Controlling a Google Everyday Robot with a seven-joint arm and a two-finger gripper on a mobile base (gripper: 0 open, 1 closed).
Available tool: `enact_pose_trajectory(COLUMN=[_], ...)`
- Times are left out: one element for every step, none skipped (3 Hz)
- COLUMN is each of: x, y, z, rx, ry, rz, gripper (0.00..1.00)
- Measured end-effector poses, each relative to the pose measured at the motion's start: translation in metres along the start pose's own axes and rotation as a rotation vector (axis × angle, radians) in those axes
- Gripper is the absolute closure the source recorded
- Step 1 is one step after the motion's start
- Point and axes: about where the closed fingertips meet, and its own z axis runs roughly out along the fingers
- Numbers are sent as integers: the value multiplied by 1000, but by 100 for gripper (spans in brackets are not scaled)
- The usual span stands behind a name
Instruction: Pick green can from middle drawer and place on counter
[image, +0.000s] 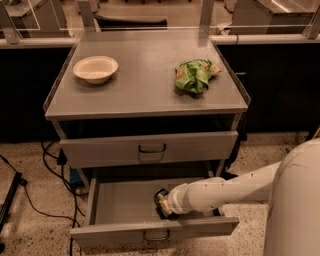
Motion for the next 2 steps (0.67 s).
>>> enact_pose_trajectory(x=[-3,-3], y=[-5,-12], z=[12,22], rx=[1,4], ry=[9,22], rz=[4,16], gripper=[39,40])
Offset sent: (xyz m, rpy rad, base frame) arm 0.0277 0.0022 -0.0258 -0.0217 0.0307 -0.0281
